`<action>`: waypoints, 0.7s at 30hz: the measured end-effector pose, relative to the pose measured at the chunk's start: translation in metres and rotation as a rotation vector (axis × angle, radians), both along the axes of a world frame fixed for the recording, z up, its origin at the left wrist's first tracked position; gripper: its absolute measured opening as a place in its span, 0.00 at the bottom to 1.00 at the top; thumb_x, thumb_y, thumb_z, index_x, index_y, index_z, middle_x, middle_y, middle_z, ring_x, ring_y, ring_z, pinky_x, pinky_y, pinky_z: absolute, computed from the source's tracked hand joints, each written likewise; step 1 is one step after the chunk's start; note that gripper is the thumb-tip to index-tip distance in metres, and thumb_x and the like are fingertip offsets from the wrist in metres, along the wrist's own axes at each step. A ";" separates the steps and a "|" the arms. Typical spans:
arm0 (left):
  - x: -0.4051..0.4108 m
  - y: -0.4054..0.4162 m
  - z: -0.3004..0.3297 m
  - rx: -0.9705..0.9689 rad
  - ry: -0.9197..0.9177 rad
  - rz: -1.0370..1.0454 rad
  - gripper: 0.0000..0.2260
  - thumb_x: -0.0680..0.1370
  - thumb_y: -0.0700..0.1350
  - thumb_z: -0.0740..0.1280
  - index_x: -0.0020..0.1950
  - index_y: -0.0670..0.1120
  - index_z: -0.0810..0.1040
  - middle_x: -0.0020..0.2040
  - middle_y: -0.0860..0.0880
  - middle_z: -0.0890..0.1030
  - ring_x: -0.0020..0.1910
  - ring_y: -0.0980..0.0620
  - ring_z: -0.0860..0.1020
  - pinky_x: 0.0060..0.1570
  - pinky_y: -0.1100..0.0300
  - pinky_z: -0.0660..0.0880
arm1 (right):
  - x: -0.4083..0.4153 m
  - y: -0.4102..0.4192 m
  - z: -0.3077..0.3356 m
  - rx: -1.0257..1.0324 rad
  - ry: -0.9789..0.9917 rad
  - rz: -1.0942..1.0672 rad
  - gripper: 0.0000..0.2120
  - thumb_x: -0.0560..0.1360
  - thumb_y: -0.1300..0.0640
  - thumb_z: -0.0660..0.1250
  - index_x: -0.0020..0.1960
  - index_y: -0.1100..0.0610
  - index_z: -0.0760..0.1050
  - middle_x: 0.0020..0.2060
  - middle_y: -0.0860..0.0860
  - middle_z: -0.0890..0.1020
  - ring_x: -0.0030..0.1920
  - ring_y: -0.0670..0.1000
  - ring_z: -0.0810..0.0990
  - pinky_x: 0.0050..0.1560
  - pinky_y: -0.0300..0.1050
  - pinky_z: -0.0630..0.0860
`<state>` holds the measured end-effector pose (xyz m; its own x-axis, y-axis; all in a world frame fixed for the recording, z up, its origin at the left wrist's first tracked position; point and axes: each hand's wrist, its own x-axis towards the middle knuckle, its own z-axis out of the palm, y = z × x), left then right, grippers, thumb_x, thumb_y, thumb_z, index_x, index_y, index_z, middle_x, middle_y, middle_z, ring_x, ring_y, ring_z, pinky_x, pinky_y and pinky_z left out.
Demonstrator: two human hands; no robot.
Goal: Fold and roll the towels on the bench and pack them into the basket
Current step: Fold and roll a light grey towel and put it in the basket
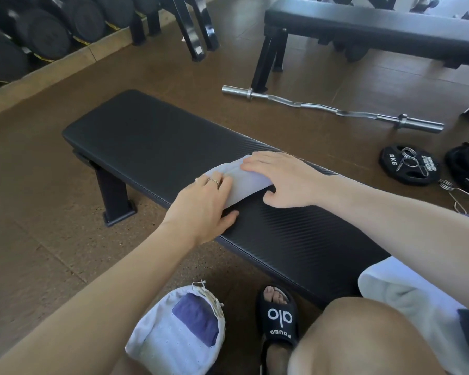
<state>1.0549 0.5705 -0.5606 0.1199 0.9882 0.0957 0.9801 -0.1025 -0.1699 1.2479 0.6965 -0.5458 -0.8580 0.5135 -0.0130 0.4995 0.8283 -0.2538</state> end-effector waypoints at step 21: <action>-0.058 0.044 0.024 -0.355 -0.601 0.200 0.13 0.77 0.57 0.68 0.45 0.47 0.77 0.48 0.51 0.72 0.45 0.51 0.76 0.45 0.56 0.72 | -0.045 0.030 -0.002 -0.638 0.236 -0.459 0.20 0.68 0.35 0.73 0.54 0.44 0.78 0.51 0.42 0.83 0.53 0.45 0.80 0.58 0.48 0.77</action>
<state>0.9967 0.6141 -0.5362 -0.0391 0.9693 -0.2429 0.8994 0.1400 0.4141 1.2034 0.7267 -0.5481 -0.5809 0.7692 -0.2662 0.6280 0.2154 -0.7478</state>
